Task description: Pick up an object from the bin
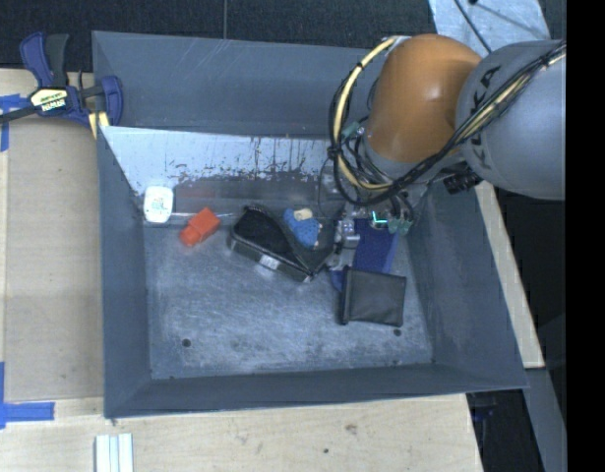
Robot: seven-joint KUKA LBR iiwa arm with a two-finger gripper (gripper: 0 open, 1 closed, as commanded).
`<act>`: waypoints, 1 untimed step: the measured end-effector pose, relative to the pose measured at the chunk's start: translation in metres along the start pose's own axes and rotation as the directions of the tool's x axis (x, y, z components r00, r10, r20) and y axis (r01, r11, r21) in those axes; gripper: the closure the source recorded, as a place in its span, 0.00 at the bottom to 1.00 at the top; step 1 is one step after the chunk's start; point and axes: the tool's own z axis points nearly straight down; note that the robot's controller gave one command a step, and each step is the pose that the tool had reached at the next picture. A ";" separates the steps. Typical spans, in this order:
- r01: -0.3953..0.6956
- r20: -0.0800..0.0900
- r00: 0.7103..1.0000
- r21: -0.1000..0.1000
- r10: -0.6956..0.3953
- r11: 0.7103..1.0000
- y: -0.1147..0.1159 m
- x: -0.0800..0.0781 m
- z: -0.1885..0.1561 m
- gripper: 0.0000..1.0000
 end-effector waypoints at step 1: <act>-0.243 0.002 0.970 0.003 0.243 0.970 -0.002 0.001 0.082 0.00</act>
Offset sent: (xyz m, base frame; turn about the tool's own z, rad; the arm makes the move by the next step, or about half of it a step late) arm -0.0037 0.0021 -0.0881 0.2459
